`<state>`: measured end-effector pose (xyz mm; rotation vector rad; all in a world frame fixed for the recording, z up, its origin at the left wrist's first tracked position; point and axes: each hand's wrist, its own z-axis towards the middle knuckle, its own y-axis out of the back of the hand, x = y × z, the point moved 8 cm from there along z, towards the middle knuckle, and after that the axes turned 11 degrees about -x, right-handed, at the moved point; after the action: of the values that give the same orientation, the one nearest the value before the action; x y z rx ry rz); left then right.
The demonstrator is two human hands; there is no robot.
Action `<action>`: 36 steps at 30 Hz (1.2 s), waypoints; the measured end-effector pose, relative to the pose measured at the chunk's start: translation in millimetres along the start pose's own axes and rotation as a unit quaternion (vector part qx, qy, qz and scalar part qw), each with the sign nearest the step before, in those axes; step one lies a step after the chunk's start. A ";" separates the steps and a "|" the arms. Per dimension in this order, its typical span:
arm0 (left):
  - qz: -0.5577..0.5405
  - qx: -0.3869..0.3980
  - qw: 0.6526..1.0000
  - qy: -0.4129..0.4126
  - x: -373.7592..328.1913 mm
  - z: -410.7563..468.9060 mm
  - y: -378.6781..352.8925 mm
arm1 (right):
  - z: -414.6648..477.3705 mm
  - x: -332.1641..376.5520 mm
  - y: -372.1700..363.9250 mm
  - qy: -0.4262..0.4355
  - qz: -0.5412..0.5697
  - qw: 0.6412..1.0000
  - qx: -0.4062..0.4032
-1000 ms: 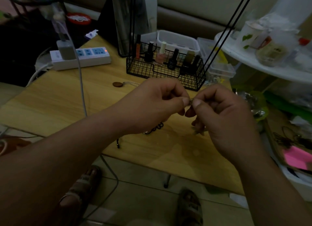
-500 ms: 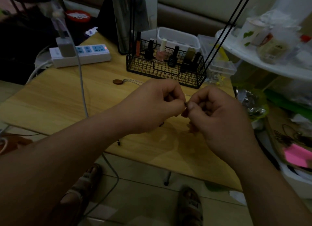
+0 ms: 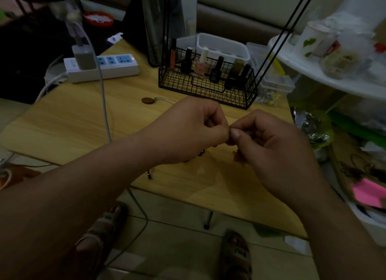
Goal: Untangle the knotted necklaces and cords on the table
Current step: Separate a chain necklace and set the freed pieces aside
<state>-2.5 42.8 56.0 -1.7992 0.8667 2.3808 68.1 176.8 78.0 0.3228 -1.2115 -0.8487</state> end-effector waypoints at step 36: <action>-0.005 -0.013 0.999 -0.051 0.0 2.9 -2.2 | 5.2 -10.0 5.7 -0.089 0.141 0.985 -0.046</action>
<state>-4.3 46.0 55.6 -1.6697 0.8180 2.4648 64.7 188.8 76.7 -0.0031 -1.3414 -0.6944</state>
